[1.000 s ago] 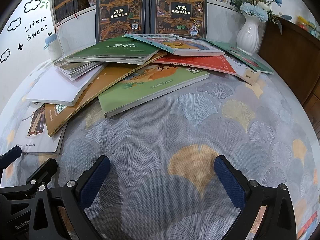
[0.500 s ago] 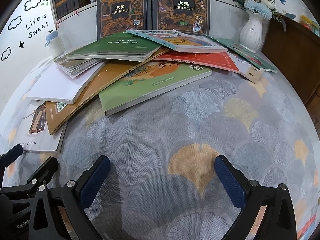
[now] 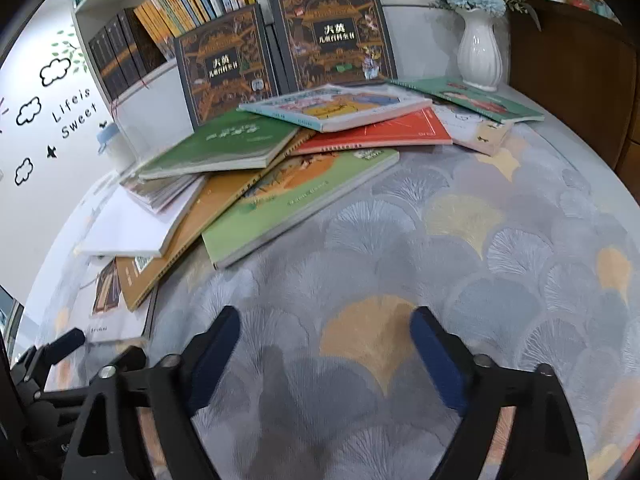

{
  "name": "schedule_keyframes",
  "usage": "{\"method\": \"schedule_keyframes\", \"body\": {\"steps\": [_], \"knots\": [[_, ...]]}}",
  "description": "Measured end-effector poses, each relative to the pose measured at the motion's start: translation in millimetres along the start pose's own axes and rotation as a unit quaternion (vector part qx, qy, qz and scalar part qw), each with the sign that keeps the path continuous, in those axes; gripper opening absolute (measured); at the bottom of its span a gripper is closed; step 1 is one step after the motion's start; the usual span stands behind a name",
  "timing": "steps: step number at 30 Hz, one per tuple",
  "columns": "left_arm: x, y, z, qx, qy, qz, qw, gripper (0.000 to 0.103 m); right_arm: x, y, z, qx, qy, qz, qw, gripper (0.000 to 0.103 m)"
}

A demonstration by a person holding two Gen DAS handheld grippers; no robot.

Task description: Organize books

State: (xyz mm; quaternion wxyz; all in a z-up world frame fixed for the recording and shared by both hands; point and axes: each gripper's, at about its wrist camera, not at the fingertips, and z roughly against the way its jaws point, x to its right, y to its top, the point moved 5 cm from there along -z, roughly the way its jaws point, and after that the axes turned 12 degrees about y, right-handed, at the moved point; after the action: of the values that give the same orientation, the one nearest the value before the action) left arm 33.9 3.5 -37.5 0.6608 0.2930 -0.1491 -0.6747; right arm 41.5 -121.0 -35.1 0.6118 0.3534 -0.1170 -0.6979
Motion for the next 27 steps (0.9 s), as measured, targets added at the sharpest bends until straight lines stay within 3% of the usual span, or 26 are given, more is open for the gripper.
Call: {"method": "schedule_keyframes", "body": {"steps": [3, 5, 9, 11, 14, 19, 22, 25, 27], "knots": [[-3.3, 0.6, 5.7, -0.029, -0.033, -0.012, 0.999, 0.102, -4.9, 5.8, 6.6, -0.038, 0.05, 0.003, 0.998, 0.084], [-8.0, 11.1, 13.3, -0.043, -0.062, -0.016, 0.997, 0.101, -9.5, 15.8, 16.1, -0.04, 0.073, 0.01, 0.997, 0.084], [-26.9, 64.9, 39.2, 0.01, -0.039, -0.004, 0.9992, 0.101, -12.8, 64.1, 44.0, -0.019, 0.136, -0.003, 0.99, 0.085], [-31.0, 99.0, 50.3, 0.034, -0.034, 0.011, 0.9988, 0.101, -10.9, 90.7, 49.8, -0.011, 0.148, -0.009, 0.989, 0.094], [-21.0, 148.3, 55.9, 0.05, -0.06, 0.038, 0.9962, 0.101, -2.2, 153.9, 41.2, -0.001, 0.144, 0.016, 0.989, 0.103], [25.9, 206.5, 28.6, 0.055, -0.076, 0.075, 0.9927, 0.102, 32.2, 225.2, -14.9, -0.028, 0.138, 0.045, 0.989, 0.103], [65.7, 219.0, -10.7, 0.014, -0.081, 0.06, 0.9948, 0.102, 74.4, 259.3, -72.4, -0.05, 0.103, 0.012, 0.993, 0.103], [95.9, 218.1, -50.4, -0.044, -0.09, 0.05, 0.9937, 0.101, 107.6, 273.4, -122.2, -0.087, 0.13, -0.06, 0.986, 0.103], [106.2, 212.8, -74.6, -0.074, -0.093, 0.059, 0.9911, 0.1, 124.2, 275.5, -149.6, -0.109, 0.124, -0.098, 0.981, 0.103]]}}
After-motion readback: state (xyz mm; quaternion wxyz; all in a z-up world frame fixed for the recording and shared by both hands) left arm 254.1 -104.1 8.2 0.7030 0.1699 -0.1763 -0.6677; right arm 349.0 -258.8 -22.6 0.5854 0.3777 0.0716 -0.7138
